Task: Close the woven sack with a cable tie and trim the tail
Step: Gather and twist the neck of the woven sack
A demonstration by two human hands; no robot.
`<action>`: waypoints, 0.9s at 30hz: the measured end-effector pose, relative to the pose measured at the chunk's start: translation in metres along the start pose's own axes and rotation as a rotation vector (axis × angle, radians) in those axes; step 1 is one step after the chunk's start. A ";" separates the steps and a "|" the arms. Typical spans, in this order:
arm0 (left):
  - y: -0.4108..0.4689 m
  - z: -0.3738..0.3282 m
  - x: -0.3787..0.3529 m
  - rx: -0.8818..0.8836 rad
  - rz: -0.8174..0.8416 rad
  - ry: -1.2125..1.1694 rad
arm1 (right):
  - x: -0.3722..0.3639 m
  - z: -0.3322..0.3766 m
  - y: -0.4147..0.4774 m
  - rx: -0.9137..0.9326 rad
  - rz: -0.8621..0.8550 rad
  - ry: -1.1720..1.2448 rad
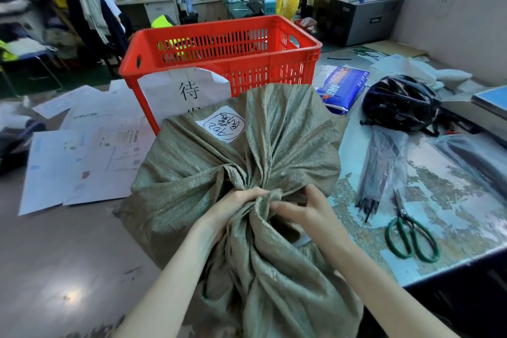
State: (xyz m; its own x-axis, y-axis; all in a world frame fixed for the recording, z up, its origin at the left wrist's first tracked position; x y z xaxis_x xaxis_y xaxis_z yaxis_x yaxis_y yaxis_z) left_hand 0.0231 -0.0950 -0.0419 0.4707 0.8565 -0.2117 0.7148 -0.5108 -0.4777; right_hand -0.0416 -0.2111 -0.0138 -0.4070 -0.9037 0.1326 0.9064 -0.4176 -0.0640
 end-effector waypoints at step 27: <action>0.008 0.009 -0.016 0.158 0.056 -0.216 | -0.040 0.014 -0.048 0.402 -0.064 -0.481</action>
State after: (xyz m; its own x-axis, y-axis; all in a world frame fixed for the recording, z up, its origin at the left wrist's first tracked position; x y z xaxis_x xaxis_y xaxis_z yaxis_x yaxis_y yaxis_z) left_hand 0.0162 -0.1121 -0.0499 0.3740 0.8316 -0.4105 0.5930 -0.5548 -0.5836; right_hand -0.0670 -0.1537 -0.0023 -0.4498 -0.6957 0.5601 0.8919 -0.3168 0.3227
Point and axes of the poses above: each hand's wrist, its own y-axis towards the middle knuckle, its own x-axis out of the back of the hand, z = x × y, the point moved 6 cm from there along y, towards the middle knuckle, and after that the axes turned 10 degrees about -z, right-handed, at the moved point
